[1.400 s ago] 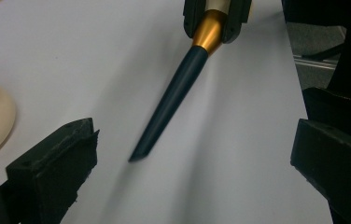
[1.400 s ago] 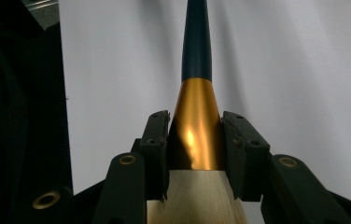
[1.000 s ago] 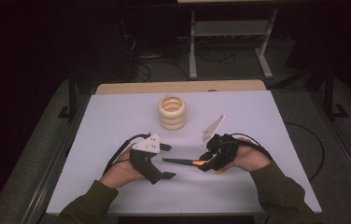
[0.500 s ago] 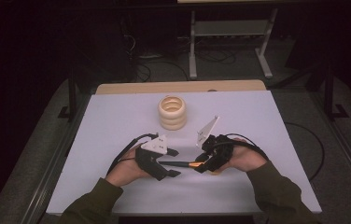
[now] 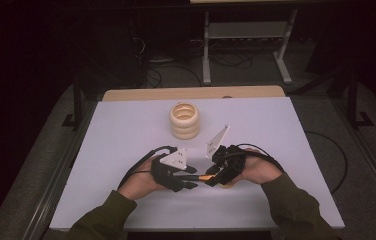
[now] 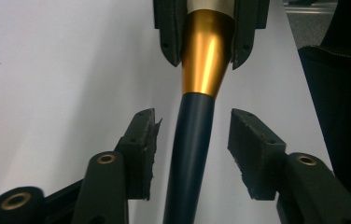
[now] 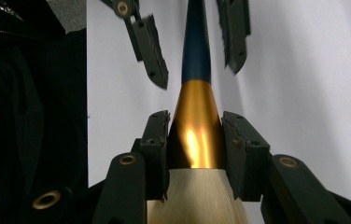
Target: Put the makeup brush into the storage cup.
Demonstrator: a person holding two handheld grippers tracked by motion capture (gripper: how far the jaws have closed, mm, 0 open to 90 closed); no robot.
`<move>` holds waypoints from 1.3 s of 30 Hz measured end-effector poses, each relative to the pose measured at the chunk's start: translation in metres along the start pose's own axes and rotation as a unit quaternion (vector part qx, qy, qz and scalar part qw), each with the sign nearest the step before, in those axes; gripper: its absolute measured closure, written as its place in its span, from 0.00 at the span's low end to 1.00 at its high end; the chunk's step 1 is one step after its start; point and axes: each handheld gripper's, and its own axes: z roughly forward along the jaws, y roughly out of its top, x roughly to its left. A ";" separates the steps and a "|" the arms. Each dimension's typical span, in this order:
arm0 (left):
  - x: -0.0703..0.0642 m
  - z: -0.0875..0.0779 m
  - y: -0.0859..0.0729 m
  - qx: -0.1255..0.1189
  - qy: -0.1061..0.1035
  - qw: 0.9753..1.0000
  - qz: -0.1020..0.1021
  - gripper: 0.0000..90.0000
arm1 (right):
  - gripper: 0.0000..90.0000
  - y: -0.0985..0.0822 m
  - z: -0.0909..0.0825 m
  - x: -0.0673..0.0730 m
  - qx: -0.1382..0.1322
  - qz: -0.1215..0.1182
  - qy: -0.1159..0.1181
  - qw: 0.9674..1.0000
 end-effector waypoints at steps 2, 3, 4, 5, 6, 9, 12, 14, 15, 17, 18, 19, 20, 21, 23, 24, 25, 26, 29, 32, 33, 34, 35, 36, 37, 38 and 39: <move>0.000 0.002 0.001 0.002 -0.002 1.000 0.003 0.62 | 0.69 0.001 0.000 0.000 0.000 0.000 0.001 1.000; -0.001 0.002 0.001 0.002 -0.004 1.000 0.003 0.64 | 0.69 0.001 0.000 0.000 -0.001 -0.002 0.002 1.000; -0.001 0.003 0.002 0.002 -0.006 1.000 0.004 0.65 | 0.69 0.001 0.000 0.001 -0.001 -0.003 0.003 1.000; -0.001 0.003 0.002 0.004 -0.006 1.000 0.008 0.66 | 0.69 0.002 0.001 0.001 -0.001 -0.003 0.003 1.000; -0.002 0.004 0.002 0.005 -0.007 1.000 0.008 0.67 | 0.69 0.002 0.001 0.001 -0.001 -0.003 0.005 1.000; -0.002 0.004 0.002 0.005 -0.008 1.000 0.009 0.70 | 0.69 0.003 0.002 0.001 0.001 -0.002 0.008 1.000; -0.002 0.004 0.002 0.005 -0.008 1.000 0.010 0.72 | 0.69 0.004 0.004 0.001 0.002 -0.002 0.010 1.000; -0.002 0.004 0.001 0.007 -0.010 1.000 0.009 0.74 | 0.69 0.004 0.004 0.001 0.001 -0.002 0.010 1.000; -0.002 0.004 0.001 0.009 -0.010 1.000 0.012 0.75 | 0.69 0.004 0.004 0.001 0.001 -0.002 0.011 1.000; -0.002 0.004 0.001 0.009 -0.009 1.000 0.013 0.78 | 0.69 0.004 0.004 0.001 0.001 -0.005 0.012 1.000; -0.002 0.004 0.001 0.008 -0.010 1.000 0.013 0.78 | 0.69 0.005 0.004 0.001 0.001 -0.005 0.014 1.000; -0.002 0.004 0.001 0.008 -0.009 1.000 0.014 0.79 | 0.69 0.005 0.004 0.001 0.000 -0.005 0.014 1.000; -0.002 0.004 0.001 0.009 -0.010 1.000 0.014 0.79 | 0.69 0.005 0.004 0.001 0.001 -0.004 0.014 1.000; -0.001 0.004 0.001 0.011 -0.010 1.000 0.015 0.79 | 0.69 0.005 0.004 0.001 0.001 -0.005 0.014 1.000; -0.002 0.005 0.001 0.012 -0.009 1.000 0.017 0.80 | 0.69 0.005 0.004 0.001 0.001 -0.006 0.015 1.000; -0.002 0.005 0.001 0.013 -0.008 1.000 0.019 0.80 | 0.69 0.005 0.005 0.000 0.001 -0.006 0.015 1.000; -0.002 0.005 0.001 0.012 -0.007 1.000 0.020 0.80 | 0.69 0.005 0.005 0.000 0.000 -0.007 0.015 1.000; -0.002 0.005 0.001 0.013 -0.008 1.000 0.020 0.80 | 0.69 0.005 0.005 0.000 0.000 -0.007 0.015 1.000; -0.002 0.005 0.001 0.014 -0.011 1.000 0.022 0.81 | 0.69 0.005 0.005 0.000 -0.001 -0.009 0.018 1.000; -0.003 0.006 0.001 0.016 -0.017 0.999 0.024 0.82 | 0.69 0.005 0.005 0.000 0.001 -0.007 0.023 1.000; -0.003 0.006 0.001 0.016 -0.018 0.999 0.024 0.82 | 0.69 0.005 0.005 0.000 0.001 -0.007 0.023 1.000; -0.003 0.006 0.000 0.017 -0.017 0.999 0.025 0.82 | 0.69 0.005 0.006 0.000 0.000 -0.008 0.024 1.000; -0.003 0.006 0.000 0.017 -0.017 0.999 0.023 0.82 | 0.69 0.005 0.006 -0.001 0.000 -0.008 0.024 1.000; -0.002 0.005 0.000 0.016 -0.017 0.999 0.025 0.82 | 0.69 0.005 0.006 -0.002 -0.001 -0.007 0.024 1.000; -0.003 0.005 0.000 0.016 -0.018 1.000 0.018 0.83 | 0.69 0.005 0.006 -0.002 -0.002 -0.006 0.024 1.000; -0.003 0.005 0.000 0.016 -0.016 1.000 0.020 0.83 | 0.69 0.005 0.006 -0.002 -0.003 -0.007 0.025 1.000; -0.003 0.005 0.000 0.015 -0.017 1.000 0.020 0.83 | 0.69 0.005 0.006 -0.002 -0.004 -0.006 0.025 1.000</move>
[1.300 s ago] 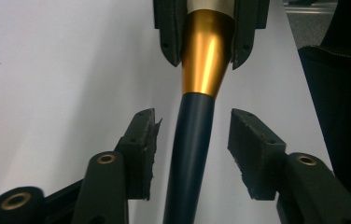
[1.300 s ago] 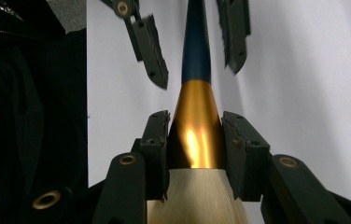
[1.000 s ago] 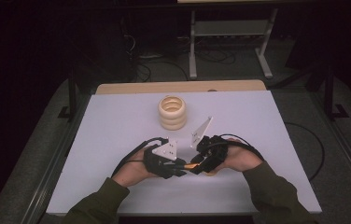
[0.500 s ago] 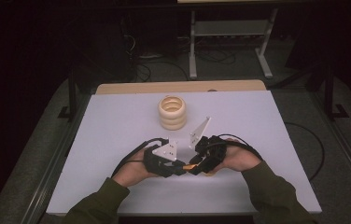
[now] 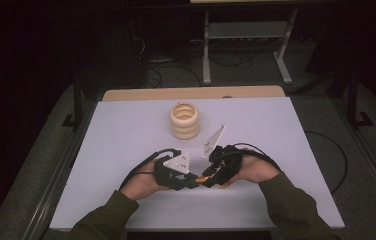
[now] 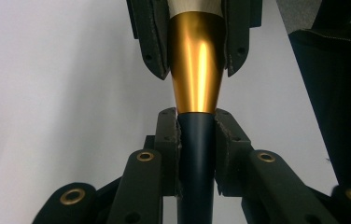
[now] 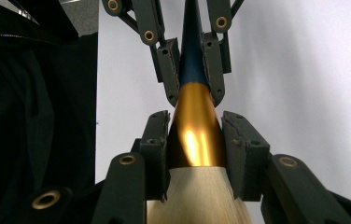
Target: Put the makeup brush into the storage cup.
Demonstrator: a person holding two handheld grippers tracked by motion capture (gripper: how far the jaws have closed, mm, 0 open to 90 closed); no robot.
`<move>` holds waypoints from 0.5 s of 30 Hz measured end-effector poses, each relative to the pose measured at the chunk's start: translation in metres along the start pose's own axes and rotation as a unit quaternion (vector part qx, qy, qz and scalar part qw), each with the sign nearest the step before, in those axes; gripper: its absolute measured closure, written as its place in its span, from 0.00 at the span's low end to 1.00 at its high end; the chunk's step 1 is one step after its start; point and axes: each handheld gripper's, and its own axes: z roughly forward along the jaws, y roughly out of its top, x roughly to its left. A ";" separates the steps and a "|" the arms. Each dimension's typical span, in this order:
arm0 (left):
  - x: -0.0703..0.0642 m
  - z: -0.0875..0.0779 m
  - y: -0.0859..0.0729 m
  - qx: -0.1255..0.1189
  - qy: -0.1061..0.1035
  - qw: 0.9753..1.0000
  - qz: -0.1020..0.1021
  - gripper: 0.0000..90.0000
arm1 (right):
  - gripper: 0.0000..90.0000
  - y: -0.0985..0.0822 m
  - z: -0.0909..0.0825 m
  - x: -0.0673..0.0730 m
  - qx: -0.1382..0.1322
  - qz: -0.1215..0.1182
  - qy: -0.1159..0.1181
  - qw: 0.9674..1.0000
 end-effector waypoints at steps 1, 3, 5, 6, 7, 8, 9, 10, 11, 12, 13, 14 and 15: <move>0.000 0.000 0.000 -0.001 0.001 1.000 0.000 0.83 | 0.69 0.000 0.000 -0.001 0.000 -0.002 0.002 1.000; 0.000 0.000 0.000 -0.003 0.002 1.000 -0.001 0.83 | 0.69 -0.001 -0.001 -0.001 -0.004 0.001 0.001 1.000; 0.000 0.000 -0.001 -0.006 0.003 1.000 -0.001 0.83 | 0.68 -0.001 -0.001 -0.002 -0.006 -0.002 0.000 1.000; 0.001 -0.001 -0.001 -0.007 0.003 1.000 0.002 0.83 | 0.68 -0.001 -0.001 -0.002 -0.008 -0.002 0.001 1.000; 0.001 -0.001 -0.001 -0.009 0.003 1.000 -0.003 0.83 | 0.68 -0.001 -0.001 -0.002 -0.009 0.000 0.001 1.000; 0.001 -0.001 -0.002 -0.011 0.002 1.000 -0.006 0.83 | 0.68 -0.001 -0.001 -0.002 -0.011 0.001 0.000 1.000; 0.001 -0.002 -0.002 -0.012 0.004 1.000 -0.006 0.83 | 0.68 -0.002 -0.001 -0.002 -0.013 0.000 -0.002 1.000; 0.002 -0.002 -0.003 -0.015 0.004 1.000 -0.010 0.83 | 0.67 -0.002 -0.001 -0.003 -0.015 -0.001 -0.004 1.000; 0.002 -0.003 -0.003 -0.018 0.005 1.000 -0.012 0.83 | 0.66 -0.002 -0.002 -0.002 -0.018 0.004 -0.006 1.000; 0.002 -0.003 -0.003 -0.021 0.006 1.000 -0.014 0.83 | 0.64 -0.001 -0.003 -0.002 -0.024 0.006 -0.006 1.000; 0.003 -0.004 -0.004 -0.021 0.009 1.000 -0.016 0.83 | 0.60 -0.002 -0.004 -0.002 -0.027 0.004 -0.007 1.000; 0.003 -0.005 -0.004 -0.022 0.013 1.000 -0.019 0.83 | 0.56 -0.002 -0.006 -0.002 -0.032 0.005 -0.010 0.999; 0.004 -0.006 -0.005 -0.022 0.013 0.999 -0.020 0.83 | 0.52 -0.002 -0.007 -0.002 -0.037 0.012 -0.011 0.999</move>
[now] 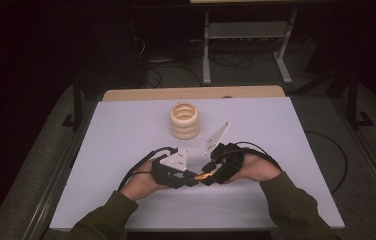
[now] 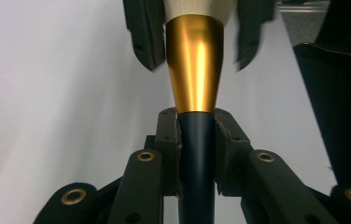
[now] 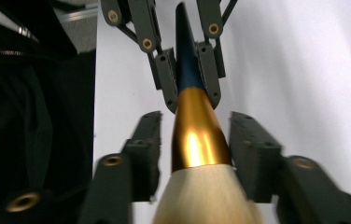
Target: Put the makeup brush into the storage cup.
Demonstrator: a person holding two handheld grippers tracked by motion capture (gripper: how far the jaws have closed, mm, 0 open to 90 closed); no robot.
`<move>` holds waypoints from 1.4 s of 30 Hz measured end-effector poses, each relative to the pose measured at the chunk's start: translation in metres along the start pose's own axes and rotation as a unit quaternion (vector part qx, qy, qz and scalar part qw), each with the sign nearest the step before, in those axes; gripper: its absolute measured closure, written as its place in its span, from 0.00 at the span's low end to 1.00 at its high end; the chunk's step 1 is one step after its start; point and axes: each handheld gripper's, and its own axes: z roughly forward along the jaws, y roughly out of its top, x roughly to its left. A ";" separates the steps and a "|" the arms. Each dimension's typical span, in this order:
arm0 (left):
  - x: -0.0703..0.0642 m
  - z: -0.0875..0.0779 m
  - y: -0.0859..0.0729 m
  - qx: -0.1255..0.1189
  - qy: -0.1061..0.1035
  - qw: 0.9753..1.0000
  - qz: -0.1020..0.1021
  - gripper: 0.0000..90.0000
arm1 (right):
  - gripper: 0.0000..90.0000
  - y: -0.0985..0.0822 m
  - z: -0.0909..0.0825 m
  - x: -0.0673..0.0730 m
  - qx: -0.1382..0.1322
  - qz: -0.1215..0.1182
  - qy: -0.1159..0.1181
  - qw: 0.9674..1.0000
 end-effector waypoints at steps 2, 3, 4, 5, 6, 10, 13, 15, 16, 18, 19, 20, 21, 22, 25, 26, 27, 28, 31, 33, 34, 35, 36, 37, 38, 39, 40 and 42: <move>0.001 -0.001 -0.001 -0.009 0.002 1.000 -0.009 0.83 | 0.43 0.000 -0.004 -0.001 -0.013 0.010 -0.010 1.000; 0.001 -0.002 -0.002 -0.013 0.003 1.000 -0.014 0.83 | 0.40 -0.001 -0.006 -0.002 -0.021 0.014 -0.015 1.000; 0.002 -0.003 -0.003 -0.013 0.004 1.000 -0.018 0.83 | 0.36 -0.001 -0.008 -0.003 -0.031 0.018 -0.023 0.999; 0.002 -0.003 -0.004 -0.016 0.008 1.000 -0.022 0.83 | 0.33 -0.002 -0.011 -0.004 -0.042 0.026 -0.034 0.998; 0.002 -0.004 -0.004 -0.016 0.011 0.999 -0.026 0.83 | 0.30 -0.002 -0.014 -0.005 -0.054 0.030 -0.040 0.997; 0.004 -0.006 -0.006 -0.017 0.021 0.999 -0.044 0.83 | 0.21 -0.006 -0.022 -0.007 -0.093 0.057 -0.064 0.992; 0.004 -0.009 -0.007 -0.021 0.031 0.998 -0.054 0.83 | 0.19 -0.010 -0.029 -0.005 -0.122 0.087 -0.089 0.985; 0.004 -0.010 -0.008 -0.021 0.039 0.997 -0.064 0.83 | 0.17 -0.014 -0.033 -0.005 -0.143 0.103 -0.098 0.979; 0.004 -0.011 -0.009 -0.021 0.042 0.997 -0.068 0.83 | 0.16 -0.016 -0.035 -0.005 -0.150 0.105 -0.106 0.977; 0.004 -0.012 -0.010 -0.026 0.050 0.995 -0.080 0.83 | 0.14 -0.020 -0.040 -0.005 -0.162 0.113 -0.115 0.974; 0.004 -0.013 -0.011 -0.028 0.057 0.994 -0.083 0.83 | 0.14 -0.021 -0.041 -0.004 -0.166 0.115 -0.124 0.971; 0.004 -0.014 -0.012 -0.029 0.062 0.994 -0.085 0.83 | 0.14 -0.023 -0.043 -0.004 -0.171 0.119 -0.129 0.969; 0.004 -0.015 -0.013 -0.029 0.067 0.993 -0.090 0.83 | 0.13 -0.024 -0.044 -0.003 -0.177 0.122 -0.133 0.968; 0.004 -0.016 -0.013 -0.032 0.072 0.992 -0.096 0.83 | 0.13 -0.026 -0.045 -0.003 -0.184 0.123 -0.139 0.965; 0.004 -0.019 -0.015 -0.035 0.083 0.990 -0.109 0.83 | 0.12 -0.031 -0.047 0.000 -0.201 0.141 -0.147 0.958; 0.004 -0.020 -0.015 -0.038 0.085 0.989 -0.115 0.83 | 0.11 -0.033 -0.048 0.001 -0.204 0.145 -0.149 0.957; 0.004 -0.021 -0.016 -0.043 0.088 0.988 -0.118 0.83 | 0.11 -0.034 -0.047 0.002 -0.208 0.147 -0.149 0.955; 0.004 -0.022 -0.016 -0.047 0.093 0.987 -0.120 0.83 | 0.11 -0.036 -0.046 0.003 -0.210 0.149 -0.153 0.954; 0.003 -0.024 -0.019 -0.052 0.107 0.985 -0.128 0.83 | 0.11 -0.042 -0.041 0.007 -0.212 0.161 -0.154 0.951; 0.003 -0.024 -0.020 -0.056 0.115 0.982 -0.136 0.83 | 0.11 -0.047 -0.037 0.009 -0.216 0.173 -0.153 0.949; 0.002 -0.025 -0.020 -0.060 0.119 0.981 -0.141 0.83 | 0.11 -0.050 -0.035 0.010 -0.219 0.178 -0.154 0.947; 0.002 -0.025 -0.020 -0.061 0.124 0.980 -0.144 0.83 | 0.11 -0.052 -0.033 0.010 -0.221 0.183 -0.154 0.946; 0.003 -0.026 -0.020 -0.064 0.128 0.979 -0.146 0.83 | 0.12 -0.054 -0.032 0.011 -0.223 0.189 -0.157 0.943; 0.003 -0.027 -0.020 -0.066 0.130 0.978 -0.147 0.83 | 0.12 -0.057 -0.031 0.011 -0.226 0.192 -0.157 0.942; 0.003 -0.028 -0.020 -0.069 0.133 0.978 -0.147 0.83 | 0.11 -0.058 -0.029 0.011 -0.225 0.198 -0.152 0.942; 0.003 -0.029 -0.020 -0.074 0.135 0.976 -0.152 0.83 | 0.10 -0.060 -0.027 0.011 -0.226 0.204 -0.148 0.941; 0.003 -0.030 -0.020 -0.076 0.137 0.976 -0.152 0.83 | 0.10 -0.062 -0.025 0.011 -0.229 0.210 -0.148 0.939; 0.003 -0.031 -0.020 -0.079 0.144 0.974 -0.155 0.83 | 0.10 -0.064 -0.021 0.012 -0.230 0.222 -0.143 0.936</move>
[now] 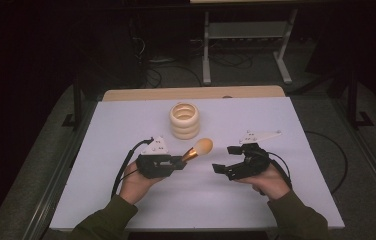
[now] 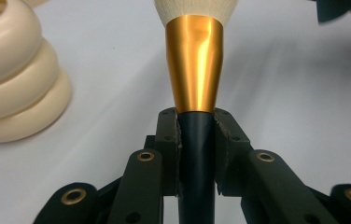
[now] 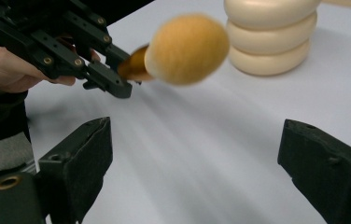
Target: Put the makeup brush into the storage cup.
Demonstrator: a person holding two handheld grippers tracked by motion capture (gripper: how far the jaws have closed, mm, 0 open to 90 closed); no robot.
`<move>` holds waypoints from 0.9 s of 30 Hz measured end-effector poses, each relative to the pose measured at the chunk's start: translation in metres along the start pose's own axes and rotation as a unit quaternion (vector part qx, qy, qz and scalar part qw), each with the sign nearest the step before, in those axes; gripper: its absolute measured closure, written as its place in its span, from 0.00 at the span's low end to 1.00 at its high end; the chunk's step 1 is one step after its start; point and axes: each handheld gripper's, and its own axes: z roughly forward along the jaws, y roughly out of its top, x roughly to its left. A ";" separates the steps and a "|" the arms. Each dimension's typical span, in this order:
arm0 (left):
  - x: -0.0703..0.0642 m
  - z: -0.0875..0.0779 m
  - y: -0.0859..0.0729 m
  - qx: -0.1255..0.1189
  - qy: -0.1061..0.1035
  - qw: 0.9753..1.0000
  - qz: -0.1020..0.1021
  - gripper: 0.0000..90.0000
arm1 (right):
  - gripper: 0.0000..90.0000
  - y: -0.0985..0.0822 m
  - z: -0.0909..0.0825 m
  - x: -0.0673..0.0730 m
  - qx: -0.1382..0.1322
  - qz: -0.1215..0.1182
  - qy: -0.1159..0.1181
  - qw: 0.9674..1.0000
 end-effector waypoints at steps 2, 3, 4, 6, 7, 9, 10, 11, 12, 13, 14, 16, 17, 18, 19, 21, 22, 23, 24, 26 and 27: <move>0.000 0.000 0.000 -0.005 0.005 1.000 -0.006 0.83 | 0.12 -0.003 0.002 0.000 -0.011 0.007 0.001 1.000; 0.000 -0.001 0.000 -0.008 0.008 1.000 -0.007 0.83 | 0.14 -0.004 0.003 0.000 -0.015 0.012 0.004 1.000; 0.001 -0.001 0.000 -0.009 0.010 1.000 -0.009 0.83 | 0.14 -0.004 0.004 0.001 -0.021 0.018 0.009 1.000; 0.000 -0.001 0.000 -0.015 0.015 1.000 -0.012 0.83 | 0.16 -0.004 0.006 0.002 -0.032 0.028 0.019 0.999; 0.000 -0.001 0.000 -0.016 0.015 1.000 -0.015 0.83 | 0.18 -0.004 0.006 0.003 -0.037 0.032 0.023 0.999; -0.001 0.001 0.000 -0.020 0.015 1.000 -0.018 0.83 | 0.22 -0.004 0.008 0.004 -0.045 0.031 0.031 0.998; -0.001 0.001 0.000 -0.021 0.016 0.999 -0.018 0.83 | 0.25 -0.004 0.009 0.005 -0.047 0.032 0.034 0.998; -0.002 0.001 0.000 -0.023 0.017 0.999 -0.019 0.83 | 0.27 -0.004 0.010 0.006 -0.045 0.035 0.040 0.998; -0.002 0.002 0.001 -0.026 0.019 0.999 -0.019 0.83 | 0.29 -0.005 0.011 0.006 -0.042 0.034 0.041 0.998; -0.003 0.002 0.001 -0.027 0.019 0.999 -0.020 0.83 | 0.31 -0.005 0.012 0.006 -0.042 0.037 0.044 0.997; -0.003 0.002 0.001 -0.028 0.019 0.999 -0.020 0.83 | 0.32 -0.005 0.014 0.006 -0.043 0.041 0.047 0.997; -0.003 0.003 0.001 -0.027 0.018 0.999 -0.020 0.83 | 0.35 -0.005 0.017 0.007 -0.047 0.045 0.051 0.997; -0.004 0.003 0.002 -0.029 0.018 0.999 -0.021 0.83 | 0.36 -0.004 0.018 0.007 -0.047 0.050 0.054 0.996; -0.004 0.003 0.002 -0.031 0.020 0.999 -0.019 0.83 | 0.38 -0.004 0.020 0.007 -0.047 0.053 0.056 0.996; -0.004 0.003 0.002 -0.031 0.019 0.999 -0.019 0.83 | 0.39 -0.004 0.022 0.008 -0.046 0.053 0.059 0.996; -0.005 0.003 0.002 -0.033 0.018 0.999 -0.021 0.83 | 0.42 -0.003 0.025 0.009 -0.044 0.059 0.064 0.995; -0.005 0.004 0.002 -0.035 0.018 0.999 -0.021 0.83 | 0.43 -0.003 0.027 0.010 -0.043 0.061 0.064 0.995; -0.006 0.004 0.003 -0.036 0.016 0.999 -0.021 0.83 | 0.45 -0.003 0.028 0.010 -0.044 0.063 0.066 0.995; -0.006 0.004 0.003 -0.035 0.015 0.999 -0.022 0.83 | 0.46 -0.003 0.029 0.010 -0.046 0.064 0.068 0.995; -0.007 0.005 0.003 -0.034 0.013 0.999 -0.021 0.83 | 0.49 -0.003 0.030 0.010 -0.049 0.066 0.070 0.994; -0.007 0.006 0.003 -0.037 0.013 0.999 -0.020 0.83 | 0.51 -0.002 0.031 0.010 -0.050 0.068 0.073 0.994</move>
